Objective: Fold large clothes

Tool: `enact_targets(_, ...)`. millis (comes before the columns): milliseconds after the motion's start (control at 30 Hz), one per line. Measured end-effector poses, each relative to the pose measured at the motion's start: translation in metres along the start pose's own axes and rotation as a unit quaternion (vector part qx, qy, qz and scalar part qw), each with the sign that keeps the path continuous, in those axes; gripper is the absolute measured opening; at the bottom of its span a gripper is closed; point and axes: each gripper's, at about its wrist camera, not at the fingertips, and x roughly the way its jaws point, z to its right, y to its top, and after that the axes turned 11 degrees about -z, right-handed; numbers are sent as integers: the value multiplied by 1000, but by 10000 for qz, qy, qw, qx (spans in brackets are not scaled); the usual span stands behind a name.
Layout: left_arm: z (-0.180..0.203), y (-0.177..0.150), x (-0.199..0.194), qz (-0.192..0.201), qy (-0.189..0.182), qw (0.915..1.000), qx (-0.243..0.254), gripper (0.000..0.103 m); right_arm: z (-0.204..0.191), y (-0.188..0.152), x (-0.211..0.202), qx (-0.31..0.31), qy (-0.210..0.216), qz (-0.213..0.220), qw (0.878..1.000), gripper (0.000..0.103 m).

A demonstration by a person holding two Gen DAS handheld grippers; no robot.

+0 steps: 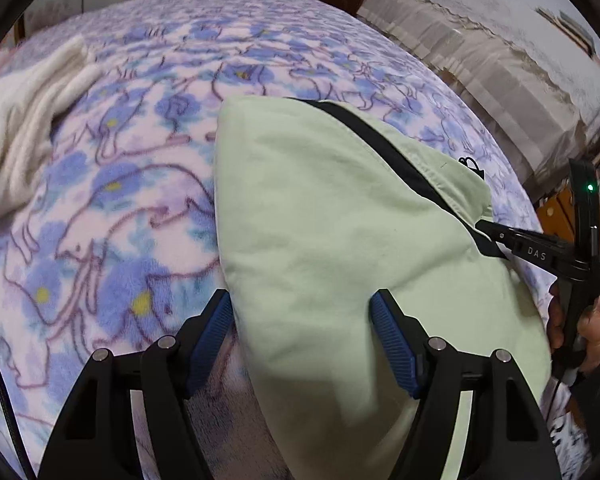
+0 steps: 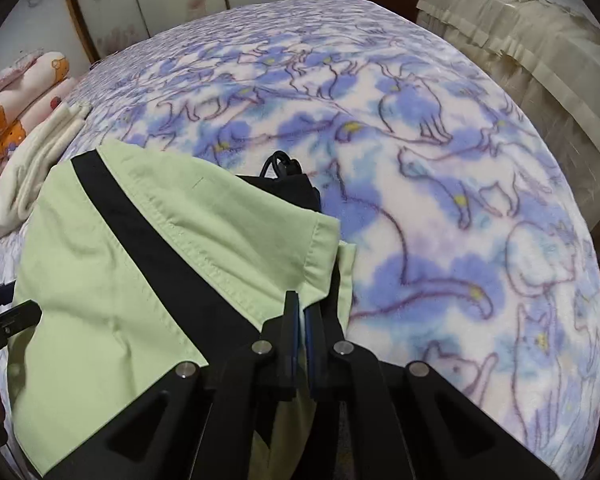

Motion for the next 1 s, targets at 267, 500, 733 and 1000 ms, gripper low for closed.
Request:
enact_targets(267, 27, -19, -50, 552, 355, 9977, 161, 70, 3, -22, -63, 424, 405, 400, 9975, 9)
enact_targets(500, 60, -55, -60, 892, -80, 9956, -291, 70, -67, -71, -67, -303, 845, 294, 9955, 9)
enact_targets(733, 67, -79, -26, 694, 536, 9961, -80, 70, -59, -95, -35, -252, 190, 70, 9995, 8)
enact_targets(1000, 22, -84, -31, 436, 284, 9960, -730, 71, -10, -109, -44, 260, 190, 82, 9994, 0)
